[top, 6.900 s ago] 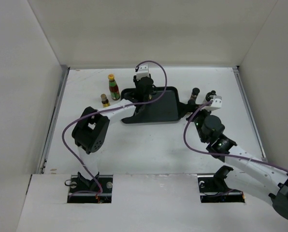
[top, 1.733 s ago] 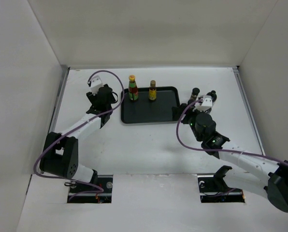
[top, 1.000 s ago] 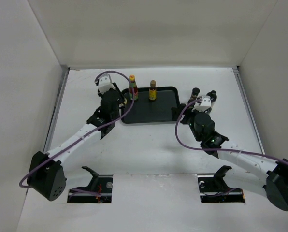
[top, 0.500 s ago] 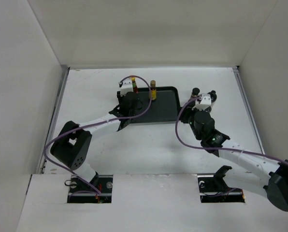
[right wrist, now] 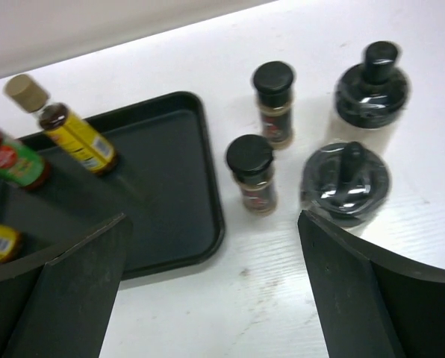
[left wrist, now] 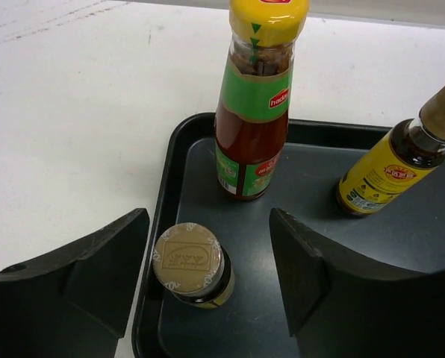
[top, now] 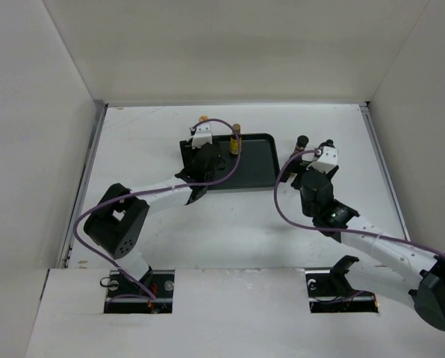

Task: Organize the condiment bottles

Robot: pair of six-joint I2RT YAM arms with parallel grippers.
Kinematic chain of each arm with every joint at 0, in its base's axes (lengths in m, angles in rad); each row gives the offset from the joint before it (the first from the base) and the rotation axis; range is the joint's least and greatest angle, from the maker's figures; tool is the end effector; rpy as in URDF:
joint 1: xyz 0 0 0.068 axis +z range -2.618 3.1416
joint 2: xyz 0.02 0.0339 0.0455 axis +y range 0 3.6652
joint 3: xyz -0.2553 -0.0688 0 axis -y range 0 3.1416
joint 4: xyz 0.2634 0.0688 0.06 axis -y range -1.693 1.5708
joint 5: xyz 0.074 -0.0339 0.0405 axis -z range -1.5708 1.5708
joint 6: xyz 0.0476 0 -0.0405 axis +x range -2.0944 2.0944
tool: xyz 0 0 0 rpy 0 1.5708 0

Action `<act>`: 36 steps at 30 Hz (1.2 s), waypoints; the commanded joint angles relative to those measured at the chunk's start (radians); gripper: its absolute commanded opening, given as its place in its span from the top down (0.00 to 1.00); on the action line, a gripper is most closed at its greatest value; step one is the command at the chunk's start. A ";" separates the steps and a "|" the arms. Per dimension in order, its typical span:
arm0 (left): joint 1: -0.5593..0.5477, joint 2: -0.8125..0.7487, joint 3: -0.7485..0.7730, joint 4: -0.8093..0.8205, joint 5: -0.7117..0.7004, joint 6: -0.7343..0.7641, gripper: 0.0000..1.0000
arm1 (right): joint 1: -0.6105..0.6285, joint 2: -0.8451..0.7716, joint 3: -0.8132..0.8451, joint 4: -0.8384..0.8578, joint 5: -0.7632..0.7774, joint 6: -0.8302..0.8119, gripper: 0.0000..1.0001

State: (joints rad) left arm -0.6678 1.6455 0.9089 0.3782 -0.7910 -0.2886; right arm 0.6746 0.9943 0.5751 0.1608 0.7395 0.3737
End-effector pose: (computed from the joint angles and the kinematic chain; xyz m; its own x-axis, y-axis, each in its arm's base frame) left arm 0.3155 -0.2057 0.1979 -0.2392 -0.0663 -0.9687 -0.1622 0.9864 -0.0274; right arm 0.2164 0.1320 0.2472 -0.1685 0.2106 -0.9629 0.1170 0.9743 0.1926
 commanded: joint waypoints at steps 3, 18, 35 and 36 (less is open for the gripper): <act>-0.016 -0.087 -0.024 0.061 -0.022 0.011 0.27 | -0.036 -0.049 0.029 -0.004 0.146 -0.025 0.00; -0.178 -0.590 -0.349 0.076 0.107 -0.090 0.09 | -0.304 0.110 0.034 -0.075 -0.120 0.129 0.00; -0.203 -0.733 -0.516 0.105 0.105 -0.109 0.09 | -0.379 0.325 0.132 -0.030 -0.149 0.140 0.15; -0.198 -0.745 -0.524 0.105 0.105 -0.109 0.09 | -0.385 0.331 0.132 -0.030 -0.141 0.145 0.17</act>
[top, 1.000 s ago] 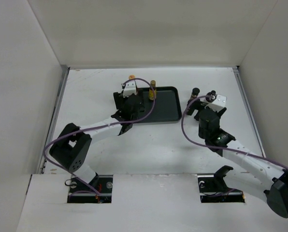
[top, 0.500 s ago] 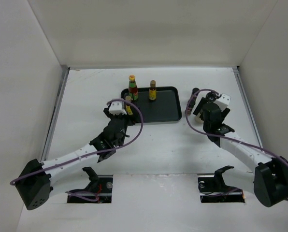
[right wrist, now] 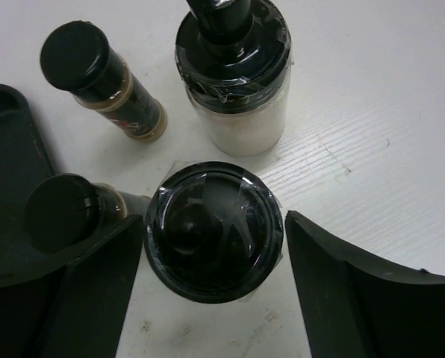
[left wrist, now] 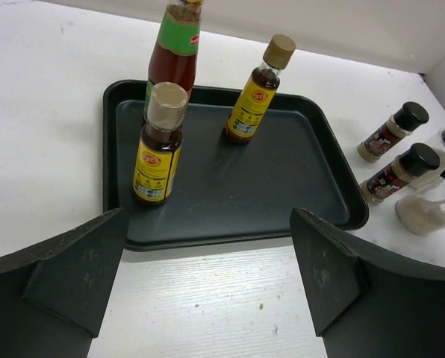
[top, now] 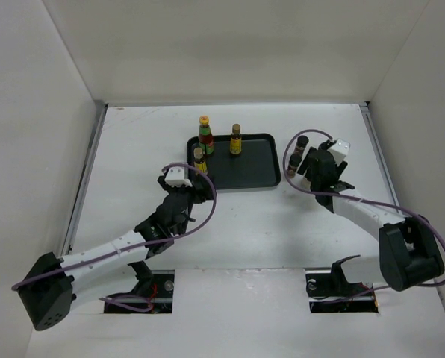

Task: Organize the condiment bottles

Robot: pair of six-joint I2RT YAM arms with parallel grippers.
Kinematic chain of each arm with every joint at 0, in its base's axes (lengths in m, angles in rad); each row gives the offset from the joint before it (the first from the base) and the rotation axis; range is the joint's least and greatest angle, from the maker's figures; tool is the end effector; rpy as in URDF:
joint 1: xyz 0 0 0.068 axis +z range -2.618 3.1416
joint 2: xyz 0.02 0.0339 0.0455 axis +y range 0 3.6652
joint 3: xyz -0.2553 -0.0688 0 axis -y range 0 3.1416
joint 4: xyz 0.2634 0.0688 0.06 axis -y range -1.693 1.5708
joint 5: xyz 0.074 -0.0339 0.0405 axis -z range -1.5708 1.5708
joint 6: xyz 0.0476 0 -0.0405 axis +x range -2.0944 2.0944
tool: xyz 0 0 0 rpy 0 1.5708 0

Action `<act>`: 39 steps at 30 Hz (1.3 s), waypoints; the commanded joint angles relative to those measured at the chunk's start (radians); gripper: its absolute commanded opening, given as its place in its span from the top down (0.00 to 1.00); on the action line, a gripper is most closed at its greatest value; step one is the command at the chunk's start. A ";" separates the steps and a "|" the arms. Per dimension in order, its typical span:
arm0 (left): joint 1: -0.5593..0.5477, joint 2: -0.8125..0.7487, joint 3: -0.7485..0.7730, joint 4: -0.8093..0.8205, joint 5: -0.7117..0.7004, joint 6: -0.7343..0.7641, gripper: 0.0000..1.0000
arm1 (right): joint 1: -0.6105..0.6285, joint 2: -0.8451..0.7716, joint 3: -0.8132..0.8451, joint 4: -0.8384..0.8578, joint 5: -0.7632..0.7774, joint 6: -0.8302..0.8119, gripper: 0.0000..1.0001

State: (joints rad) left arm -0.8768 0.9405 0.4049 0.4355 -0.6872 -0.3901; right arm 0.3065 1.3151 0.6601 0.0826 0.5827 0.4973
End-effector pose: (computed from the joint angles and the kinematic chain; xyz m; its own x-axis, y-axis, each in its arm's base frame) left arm 0.1747 -0.1628 0.2258 -0.1316 -0.3015 -0.9443 0.1519 0.9353 -0.3197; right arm 0.2906 0.0645 0.1860 -0.3637 0.3027 -0.8810 0.4125 0.9003 0.1391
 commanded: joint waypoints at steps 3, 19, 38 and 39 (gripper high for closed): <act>0.014 -0.075 -0.037 0.052 0.002 -0.007 0.09 | -0.028 0.018 0.035 0.063 0.020 0.026 0.30; 0.075 -0.111 -0.061 0.058 0.012 -0.004 0.09 | 0.360 -0.389 -0.039 -0.147 0.209 0.081 0.47; 0.146 -0.169 -0.112 0.065 -0.021 -0.029 0.06 | 0.596 0.482 0.555 0.227 0.081 -0.198 0.43; 0.146 -0.169 -0.112 0.065 -0.021 -0.029 0.06 | 0.602 0.507 0.571 0.224 0.083 -0.198 0.41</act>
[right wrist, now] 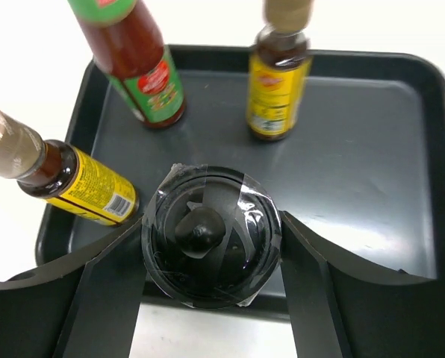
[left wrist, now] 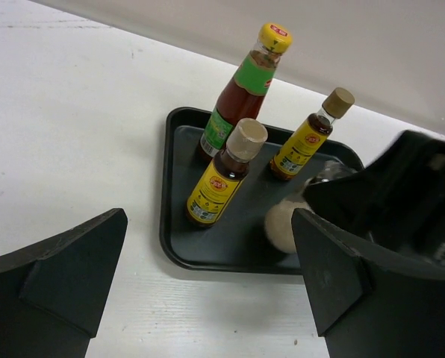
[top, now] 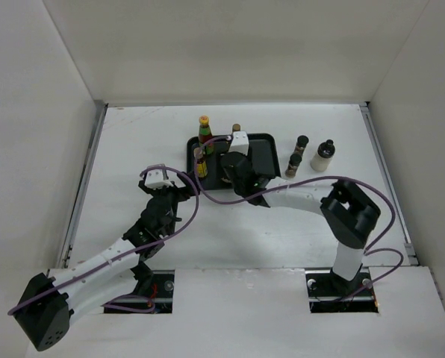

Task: Organize the condiment bottles

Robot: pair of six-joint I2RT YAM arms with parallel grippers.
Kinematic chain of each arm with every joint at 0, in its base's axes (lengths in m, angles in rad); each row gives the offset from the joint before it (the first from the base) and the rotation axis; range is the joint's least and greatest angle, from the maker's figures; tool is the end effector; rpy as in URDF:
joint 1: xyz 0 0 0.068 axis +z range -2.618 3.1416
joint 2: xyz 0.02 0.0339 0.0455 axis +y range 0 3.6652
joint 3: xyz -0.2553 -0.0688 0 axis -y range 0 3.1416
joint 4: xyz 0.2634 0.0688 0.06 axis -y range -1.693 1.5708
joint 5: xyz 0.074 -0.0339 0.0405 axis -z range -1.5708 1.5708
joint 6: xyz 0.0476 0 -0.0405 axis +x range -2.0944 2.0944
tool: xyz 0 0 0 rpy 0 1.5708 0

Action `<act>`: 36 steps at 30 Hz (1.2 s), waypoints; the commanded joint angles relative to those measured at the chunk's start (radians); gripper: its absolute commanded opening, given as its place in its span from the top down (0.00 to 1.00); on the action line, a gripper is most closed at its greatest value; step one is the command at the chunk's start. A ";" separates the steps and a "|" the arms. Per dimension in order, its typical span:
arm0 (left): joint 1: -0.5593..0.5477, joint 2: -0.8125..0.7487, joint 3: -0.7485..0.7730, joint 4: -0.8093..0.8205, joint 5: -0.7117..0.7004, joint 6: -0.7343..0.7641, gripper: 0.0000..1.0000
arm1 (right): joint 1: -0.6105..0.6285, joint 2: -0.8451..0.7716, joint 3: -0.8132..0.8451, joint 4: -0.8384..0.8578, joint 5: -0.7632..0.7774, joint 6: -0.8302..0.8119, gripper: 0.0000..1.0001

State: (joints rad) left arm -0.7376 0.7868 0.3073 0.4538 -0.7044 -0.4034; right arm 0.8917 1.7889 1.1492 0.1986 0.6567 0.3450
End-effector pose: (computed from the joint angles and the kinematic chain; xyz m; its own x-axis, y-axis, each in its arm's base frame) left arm 0.1771 -0.1193 0.2232 -0.0306 -0.3764 -0.9260 0.0232 0.9259 -0.3771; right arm 0.2885 0.3112 0.2060 -0.3435 0.0009 -0.9391 -0.1630 0.9848 0.0605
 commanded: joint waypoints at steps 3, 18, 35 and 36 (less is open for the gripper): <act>0.007 -0.018 -0.017 0.046 -0.001 -0.017 0.06 | 0.022 0.084 0.106 0.102 0.006 -0.034 0.35; -0.001 -0.035 -0.019 0.046 -0.006 -0.017 0.04 | -0.081 -0.466 -0.236 0.039 0.014 0.002 0.00; -0.003 0.000 -0.007 0.045 -0.018 -0.017 0.04 | -0.501 -0.257 -0.252 -0.070 -0.181 0.054 0.15; -0.004 0.002 -0.007 0.045 -0.018 -0.017 0.04 | -0.504 -0.240 -0.241 -0.071 -0.183 0.055 0.18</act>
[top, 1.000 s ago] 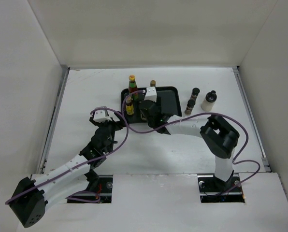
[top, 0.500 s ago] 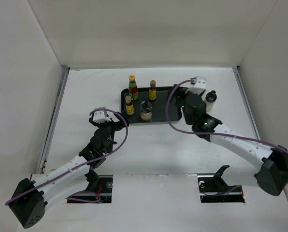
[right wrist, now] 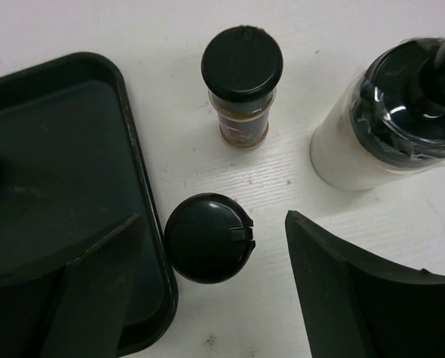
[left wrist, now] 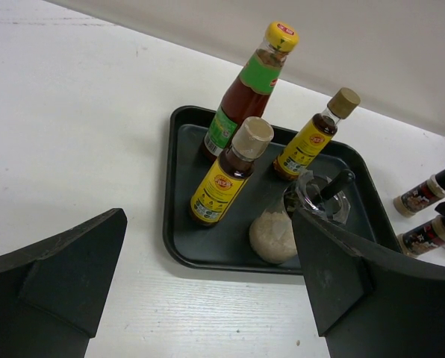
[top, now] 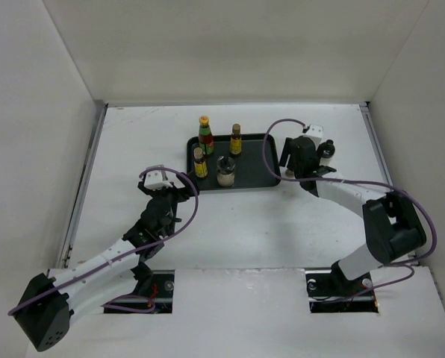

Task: Organize the condiment bottles

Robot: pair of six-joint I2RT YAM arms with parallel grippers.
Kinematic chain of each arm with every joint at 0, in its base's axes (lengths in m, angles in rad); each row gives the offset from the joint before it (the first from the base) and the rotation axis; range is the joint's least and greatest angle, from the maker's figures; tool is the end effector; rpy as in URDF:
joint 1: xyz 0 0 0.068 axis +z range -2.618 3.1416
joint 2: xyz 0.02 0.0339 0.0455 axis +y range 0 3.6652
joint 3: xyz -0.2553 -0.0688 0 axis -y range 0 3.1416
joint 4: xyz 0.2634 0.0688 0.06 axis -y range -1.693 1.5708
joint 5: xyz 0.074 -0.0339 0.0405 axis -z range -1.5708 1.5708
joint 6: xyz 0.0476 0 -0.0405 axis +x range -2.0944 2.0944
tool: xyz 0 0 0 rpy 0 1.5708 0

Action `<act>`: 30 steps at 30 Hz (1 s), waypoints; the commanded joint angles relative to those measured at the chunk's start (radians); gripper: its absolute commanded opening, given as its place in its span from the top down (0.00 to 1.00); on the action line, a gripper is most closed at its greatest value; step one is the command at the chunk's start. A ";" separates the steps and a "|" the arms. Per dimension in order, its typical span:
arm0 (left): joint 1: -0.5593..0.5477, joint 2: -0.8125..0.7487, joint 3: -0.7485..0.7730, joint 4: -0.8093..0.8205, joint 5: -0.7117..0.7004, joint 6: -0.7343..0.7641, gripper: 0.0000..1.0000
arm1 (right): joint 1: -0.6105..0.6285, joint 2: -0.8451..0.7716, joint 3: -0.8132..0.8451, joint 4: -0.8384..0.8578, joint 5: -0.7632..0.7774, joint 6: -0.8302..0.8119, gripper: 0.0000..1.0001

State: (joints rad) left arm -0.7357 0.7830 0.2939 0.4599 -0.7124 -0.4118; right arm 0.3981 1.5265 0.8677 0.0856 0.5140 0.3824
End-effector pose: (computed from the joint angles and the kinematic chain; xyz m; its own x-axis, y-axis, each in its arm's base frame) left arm 0.1764 -0.1177 0.2196 -0.0292 -0.3821 -0.9236 0.0129 0.9238 -0.3826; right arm 0.3323 0.1144 0.1921 -0.4477 0.1642 -0.8790 0.2266 0.9717 0.0661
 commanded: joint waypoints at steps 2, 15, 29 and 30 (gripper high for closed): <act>-0.007 0.007 0.007 0.039 -0.010 -0.009 0.04 | -0.011 0.049 0.051 0.036 -0.037 0.018 0.26; -0.015 0.016 0.005 0.056 -0.009 -0.012 0.04 | 0.051 -0.060 0.120 0.071 0.095 -0.031 0.57; -0.017 0.021 -0.053 0.178 -0.015 -0.019 0.05 | 0.095 0.337 0.485 0.022 -0.035 -0.031 0.55; -0.018 0.027 -0.052 0.181 -0.013 -0.019 0.05 | 0.095 0.352 0.500 0.014 -0.034 -0.034 0.55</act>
State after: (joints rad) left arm -0.7532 0.8028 0.2420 0.5632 -0.7250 -0.4202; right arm 0.4843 1.8648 1.2900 0.0975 0.4889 0.3618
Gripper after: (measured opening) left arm 0.953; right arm 0.525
